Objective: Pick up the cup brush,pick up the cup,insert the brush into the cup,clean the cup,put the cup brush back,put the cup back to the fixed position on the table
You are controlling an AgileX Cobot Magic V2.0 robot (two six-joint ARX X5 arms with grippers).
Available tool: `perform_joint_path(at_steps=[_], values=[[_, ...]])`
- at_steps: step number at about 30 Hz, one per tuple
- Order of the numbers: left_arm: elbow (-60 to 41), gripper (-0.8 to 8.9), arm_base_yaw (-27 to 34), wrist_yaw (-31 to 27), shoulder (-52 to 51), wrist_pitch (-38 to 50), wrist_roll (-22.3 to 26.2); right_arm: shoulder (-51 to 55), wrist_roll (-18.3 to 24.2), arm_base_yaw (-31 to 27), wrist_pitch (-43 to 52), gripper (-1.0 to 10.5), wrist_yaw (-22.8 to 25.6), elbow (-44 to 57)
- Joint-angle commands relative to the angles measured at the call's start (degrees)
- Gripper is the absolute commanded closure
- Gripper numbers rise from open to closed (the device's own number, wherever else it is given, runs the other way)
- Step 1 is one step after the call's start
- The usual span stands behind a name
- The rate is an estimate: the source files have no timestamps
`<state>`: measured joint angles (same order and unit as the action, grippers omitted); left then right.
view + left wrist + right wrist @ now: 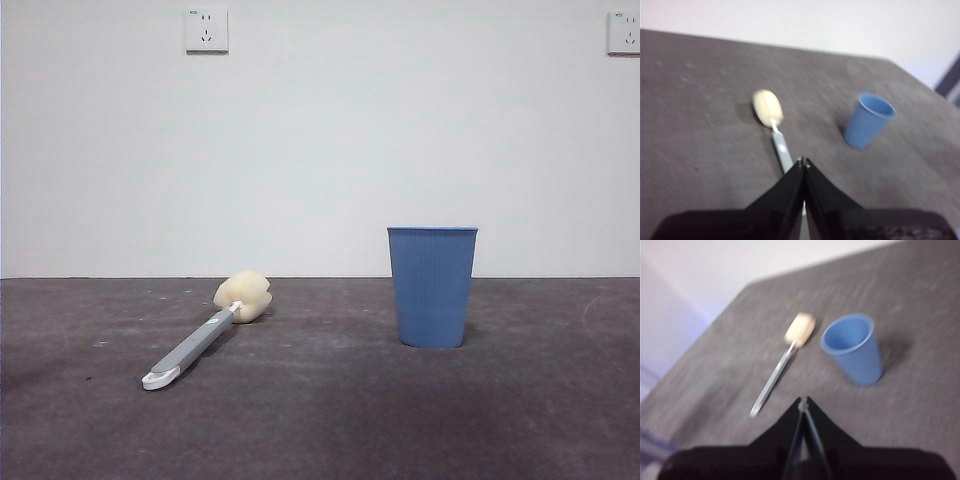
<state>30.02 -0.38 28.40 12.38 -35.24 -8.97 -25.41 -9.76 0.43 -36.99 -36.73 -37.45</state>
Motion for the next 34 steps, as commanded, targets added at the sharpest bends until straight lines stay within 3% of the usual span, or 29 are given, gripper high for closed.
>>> perform_joint_path(at_steps=[1, 9, 16, 21, 22, 31, 34], values=[[3.2, 8.20, 0.1, 3.6, 2.4, -5.1, 6.0, -3.7, 8.5, 0.4, -7.6, 9.6, -1.3, -5.4], [11.1, 8.20, 0.0, 9.6, 10.2, -20.4, 13.5, -11.4, 18.7, 3.0, -25.5, 9.6, -1.3, -14.4], [12.8, 7.96, -0.1, 9.1, 12.7, -23.1, 14.8, -12.2, 19.7, 3.5, -26.9, 9.2, -0.6, -14.5], [12.8, 3.51, -0.1, 8.7, 12.7, -22.9, 14.8, -12.2, 19.2, 3.5, -26.9, 4.6, -0.6, -14.5], [12.8, 3.16, -0.1, 8.1, 12.7, -22.8, 14.8, -12.2, 18.9, 3.5, -26.8, 4.0, -0.6, -14.5], [12.8, 3.12, -0.8, 7.3, 15.1, -21.5, 14.7, -12.2, 17.9, 3.5, -26.4, 3.9, -0.6, -14.5], [12.9, 3.12, -1.5, 6.9, 17.0, -19.1, 12.5, -12.2, 17.2, 3.5, -26.3, 3.9, -0.6, -14.5]])
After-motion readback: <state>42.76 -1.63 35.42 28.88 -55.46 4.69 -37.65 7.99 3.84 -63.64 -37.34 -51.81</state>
